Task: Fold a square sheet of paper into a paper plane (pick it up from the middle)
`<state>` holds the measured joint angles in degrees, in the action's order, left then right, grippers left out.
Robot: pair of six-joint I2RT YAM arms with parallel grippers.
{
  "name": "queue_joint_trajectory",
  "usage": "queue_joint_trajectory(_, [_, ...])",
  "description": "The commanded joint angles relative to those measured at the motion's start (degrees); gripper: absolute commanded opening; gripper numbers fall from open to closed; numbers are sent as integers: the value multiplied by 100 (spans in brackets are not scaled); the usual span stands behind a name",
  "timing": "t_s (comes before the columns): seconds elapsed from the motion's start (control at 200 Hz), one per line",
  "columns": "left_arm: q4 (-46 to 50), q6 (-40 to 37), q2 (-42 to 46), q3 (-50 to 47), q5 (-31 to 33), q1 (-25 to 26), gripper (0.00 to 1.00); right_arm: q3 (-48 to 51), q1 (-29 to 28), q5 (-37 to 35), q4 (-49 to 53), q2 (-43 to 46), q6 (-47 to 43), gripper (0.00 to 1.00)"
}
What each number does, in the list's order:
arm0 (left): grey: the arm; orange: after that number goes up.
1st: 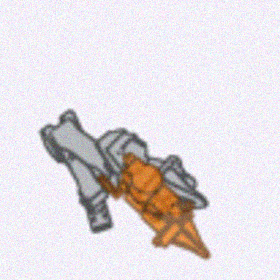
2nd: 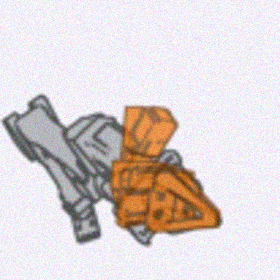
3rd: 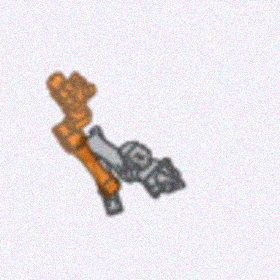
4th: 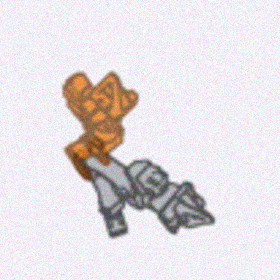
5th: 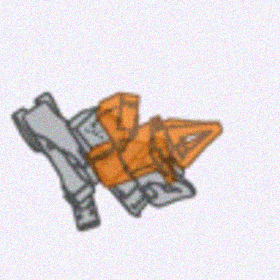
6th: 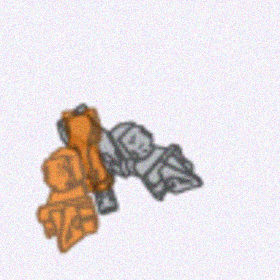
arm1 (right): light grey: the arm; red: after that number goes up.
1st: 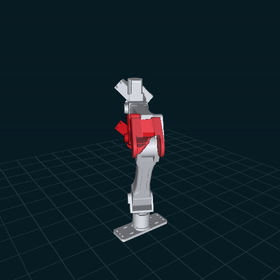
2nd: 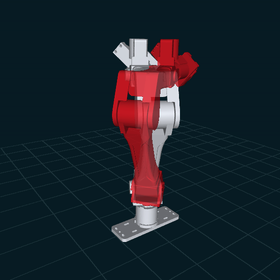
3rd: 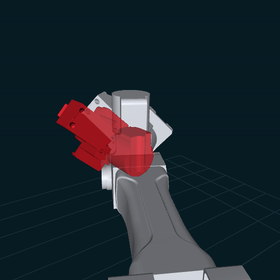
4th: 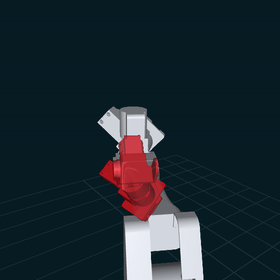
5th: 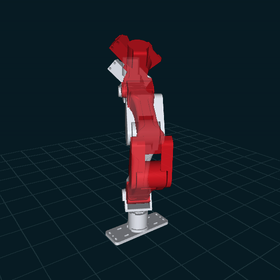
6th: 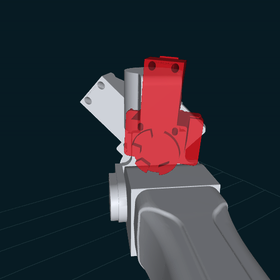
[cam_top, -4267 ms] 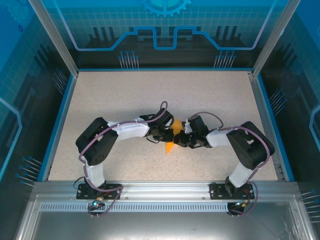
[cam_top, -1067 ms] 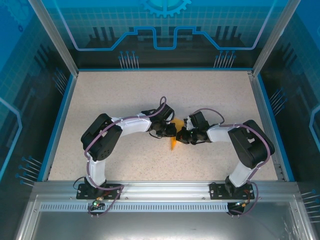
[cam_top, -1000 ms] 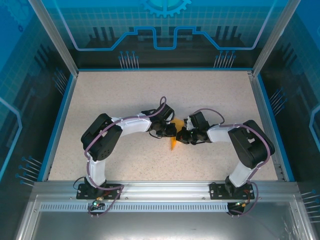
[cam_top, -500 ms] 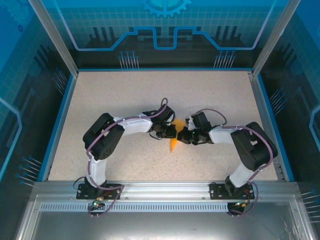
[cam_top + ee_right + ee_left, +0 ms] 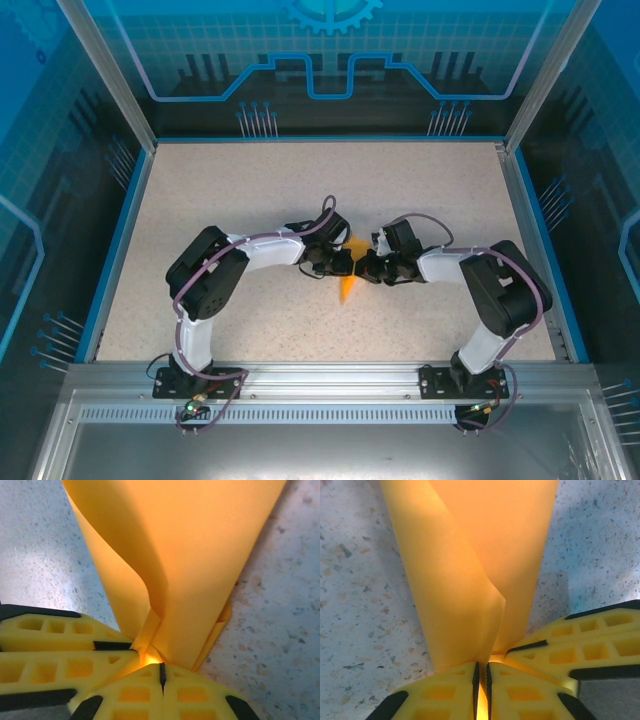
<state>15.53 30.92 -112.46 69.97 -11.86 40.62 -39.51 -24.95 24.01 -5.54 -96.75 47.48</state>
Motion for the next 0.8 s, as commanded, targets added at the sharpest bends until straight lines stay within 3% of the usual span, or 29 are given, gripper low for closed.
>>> queue_joint_trajectory(0.0, [-13,-191,172,64,-53,20,15,-116,81,-109,268,-123,-201,5])
queue_joint_trajectory(0.505, [-520,-139,567,-247,-357,67,16,179,139,-94,182,-205,-165,3])
queue_joint_trajectory(0.795, [-293,-209,226,-177,-392,86,16,373,212,140,-126,-110,-17,3])
